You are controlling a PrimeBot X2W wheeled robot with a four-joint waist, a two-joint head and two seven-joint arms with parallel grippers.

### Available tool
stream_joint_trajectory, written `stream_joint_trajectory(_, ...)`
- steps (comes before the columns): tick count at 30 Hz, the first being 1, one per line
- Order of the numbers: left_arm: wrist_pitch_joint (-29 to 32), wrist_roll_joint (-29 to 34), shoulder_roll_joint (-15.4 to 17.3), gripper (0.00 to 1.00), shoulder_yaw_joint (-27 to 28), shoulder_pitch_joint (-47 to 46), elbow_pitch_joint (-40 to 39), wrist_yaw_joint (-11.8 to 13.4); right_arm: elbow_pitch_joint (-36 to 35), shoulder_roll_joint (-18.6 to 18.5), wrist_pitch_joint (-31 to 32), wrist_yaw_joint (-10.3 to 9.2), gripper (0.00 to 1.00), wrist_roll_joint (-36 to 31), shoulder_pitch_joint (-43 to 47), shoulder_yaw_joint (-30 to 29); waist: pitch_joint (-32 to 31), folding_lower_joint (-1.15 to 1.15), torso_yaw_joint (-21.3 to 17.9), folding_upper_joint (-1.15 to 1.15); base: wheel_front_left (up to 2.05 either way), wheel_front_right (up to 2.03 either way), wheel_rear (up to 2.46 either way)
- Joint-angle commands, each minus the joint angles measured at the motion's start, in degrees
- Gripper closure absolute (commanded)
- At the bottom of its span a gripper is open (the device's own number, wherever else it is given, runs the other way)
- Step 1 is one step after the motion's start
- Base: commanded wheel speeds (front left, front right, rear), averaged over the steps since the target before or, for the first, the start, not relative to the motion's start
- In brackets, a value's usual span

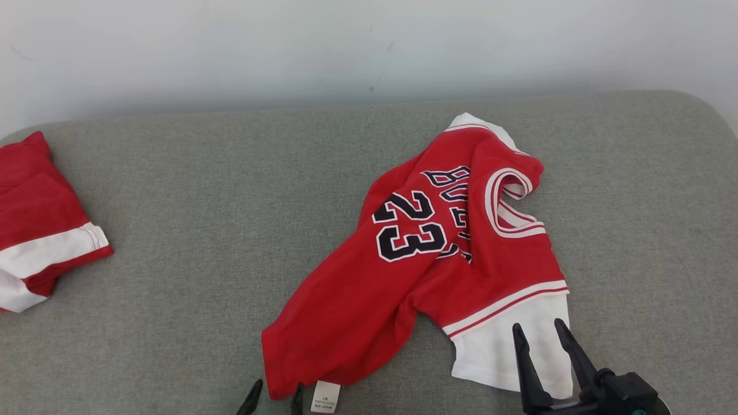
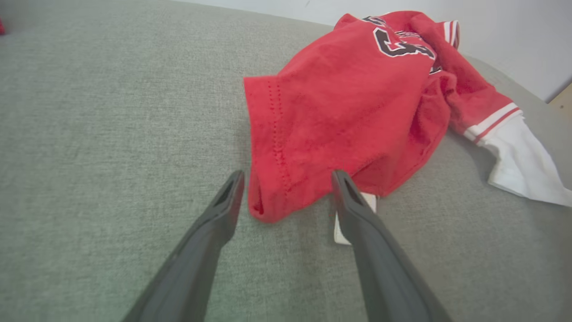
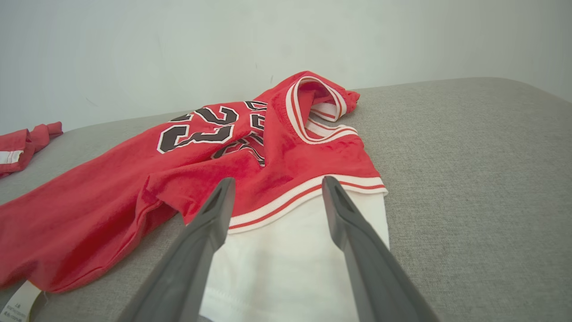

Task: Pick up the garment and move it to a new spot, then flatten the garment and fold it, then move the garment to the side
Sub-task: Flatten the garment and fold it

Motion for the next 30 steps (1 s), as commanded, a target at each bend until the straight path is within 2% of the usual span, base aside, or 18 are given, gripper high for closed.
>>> stream_joint_trajectory(1, -0.19, -0.71, 0.05, 0.0, 0.23, -1.3, 0.85, 0.07, 0.01, 0.18, -0.01, -0.13, 0.0, -0.13, -0.61, 0.13, 0.08, 0.0, -0.14, 0.0, 0.0, 0.0, 0.0)
stream_joint_trajectory(4, -0.19, -1.08, 0.04, 0.0, -0.19, -2.97, 2.38, -0.32, -0.38, 0.2, -0.01, -0.13, 0.0, -0.43, -0.82, 0.17, 0.23, 0.0, -0.3, 0.0, 0.0, 0.0, 0.0)
stream_joint_trajectory(5, -0.19, -0.84, 0.04, 0.55, -0.21, -3.7, 2.18, -0.34, -0.46, 0.21, -0.01, -0.13, 0.0, -0.48, -0.85, 0.14, 0.31, 0.0, -0.31, 0.0, 0.0, 0.0, 0.0)
stream_joint_trajectory(6, -0.19, -0.69, 0.06, 0.75, -0.09, -4.32, 2.11, -0.56, -0.54, 0.22, -0.01, -0.13, 0.0, -0.56, -0.94, 0.15, 0.36, 0.0, -0.32, 0.0, 0.0, 0.0, 0.0)
stream_joint_trajectory(7, -0.19, -0.64, 0.06, 1.0, 0.05, -4.9, 1.8, -0.76, -0.58, 0.22, -0.01, -0.13, 0.0, -0.64, -1.01, 0.21, 0.4, 0.0, -0.32, 0.0, 0.0, 0.0, 0.0)
stream_joint_trajectory(12, -0.19, 1.4, 0.21, 1.0, 0.79, -8.02, 1.55, -1.32, -0.53, 0.23, -0.01, -0.13, 0.0, -0.73, -1.43, 0.67, 0.66, 0.0, -0.56, 0.0, 0.0, 0.0, 0.0)
stream_joint_trajectory(18, -0.19, 1.7, 2.4, 1.0, 1.79, -12.92, 2.59, -1.89, -0.24, 0.06, -0.01, -0.13, 0.0, -0.87, -2.52, 1.06, 1.34, 0.0, -1.84, 0.0, 0.0, 0.0, 0.0)
stream_joint_trajectory(28, -0.19, -3.7, 7.36, 1.0, -0.82, -19.98, 11.83, -1.77, 1.4, -0.48, -0.02, -0.13, 0.0, -0.84, -4.11, 1.69, 0.99, 0.0, -4.47, 0.0, 0.0, 0.0, 0.0)
stream_joint_trajectory(29, -0.19, -4.2, 7.56, 0.9, -0.91, -20.21, 12.32, -1.77, 1.45, -0.47, -0.01, -0.13, 0.0, -0.83, -3.96, 1.74, 0.8, 0.0, -4.53, 0.0, 0.0, 0.0, 0.0)
stream_joint_trajectory(30, -0.19, -4.43, 7.7, 0.56, -0.83, -20.29, 12.52, -1.77, 1.47, -0.44, -0.02, -0.13, 0.0, -0.83, -3.72, 1.68, 0.65, 0.0, -4.53, 0.0, 0.0, 0.0, 0.0)
